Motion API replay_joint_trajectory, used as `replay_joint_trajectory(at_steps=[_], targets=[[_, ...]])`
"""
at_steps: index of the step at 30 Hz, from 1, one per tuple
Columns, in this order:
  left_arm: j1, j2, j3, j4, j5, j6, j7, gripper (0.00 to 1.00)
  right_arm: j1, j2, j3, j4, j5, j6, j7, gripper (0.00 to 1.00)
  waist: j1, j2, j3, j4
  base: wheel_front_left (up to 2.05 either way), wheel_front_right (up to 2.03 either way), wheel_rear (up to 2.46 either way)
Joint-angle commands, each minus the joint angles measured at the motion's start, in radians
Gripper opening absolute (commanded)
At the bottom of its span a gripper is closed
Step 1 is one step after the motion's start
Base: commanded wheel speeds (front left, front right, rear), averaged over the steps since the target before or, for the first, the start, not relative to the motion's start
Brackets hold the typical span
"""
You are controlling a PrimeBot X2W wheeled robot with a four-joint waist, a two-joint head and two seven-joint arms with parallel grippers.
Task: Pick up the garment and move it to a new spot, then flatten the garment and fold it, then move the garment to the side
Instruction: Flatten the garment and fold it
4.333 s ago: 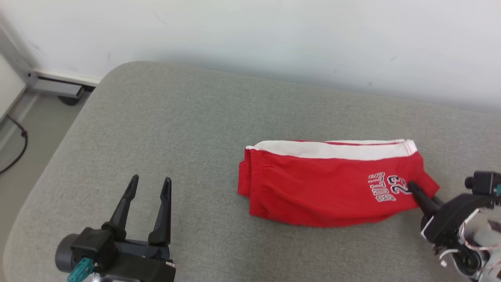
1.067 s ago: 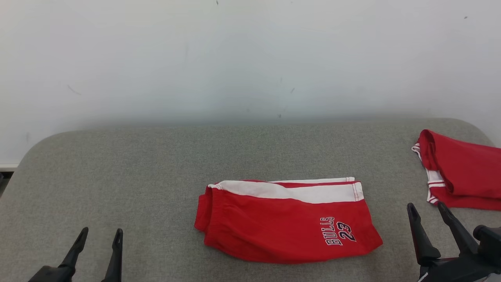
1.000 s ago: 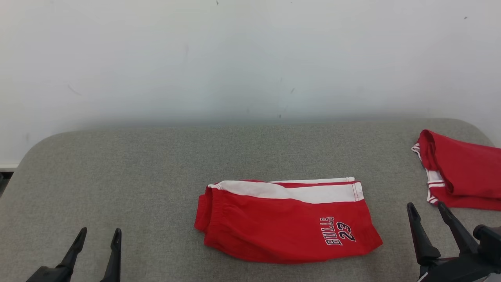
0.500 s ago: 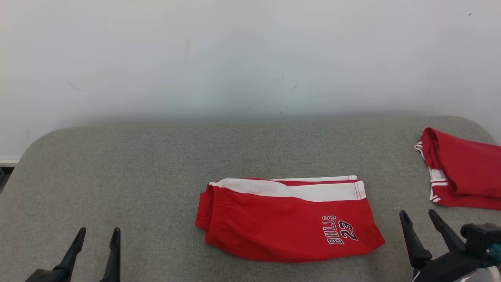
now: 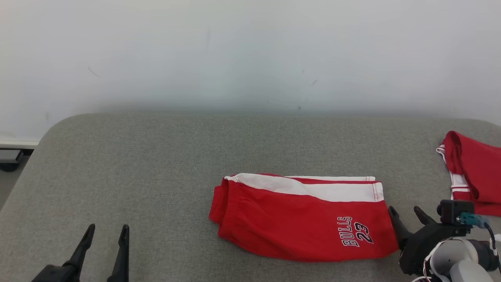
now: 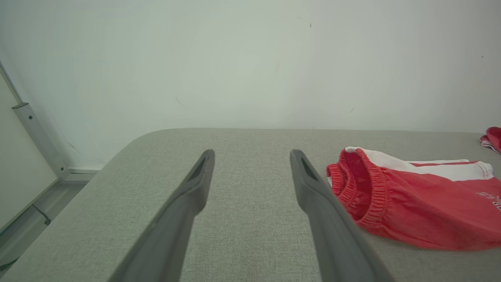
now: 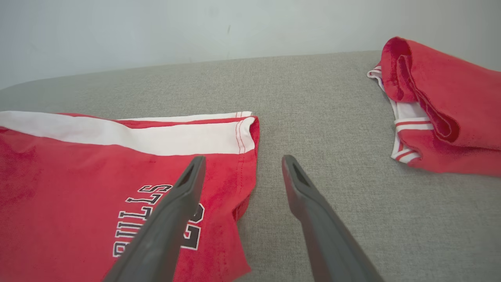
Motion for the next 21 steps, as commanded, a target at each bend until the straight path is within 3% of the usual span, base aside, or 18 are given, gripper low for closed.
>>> replay_joint_trajectory(at_steps=[1,11,21], targets=[[-0.015,0.000,-0.002,0.002,-0.006,-0.001,-0.007,1.00,-0.038,-0.013,0.006,0.053,0.011,-0.001,-0.009,1.00,-0.0001,0.0000,0.009,0.011,0.00,0.00,0.00],[-0.051,-0.007,-0.026,0.016,-0.006,-0.007,-0.012,1.00,-0.213,-0.030,0.068,0.387,0.046,-0.001,-0.048,1.00,-0.0001,0.0000,0.053,0.053,0.00,0.00,0.00],[-0.093,-0.008,-0.047,0.029,0.001,-0.011,-0.016,1.00,-0.343,-0.020,0.142,0.618,0.117,-0.001,-0.059,1.00,-0.0001,0.0000,0.093,0.076,0.00,0.00,0.00]])
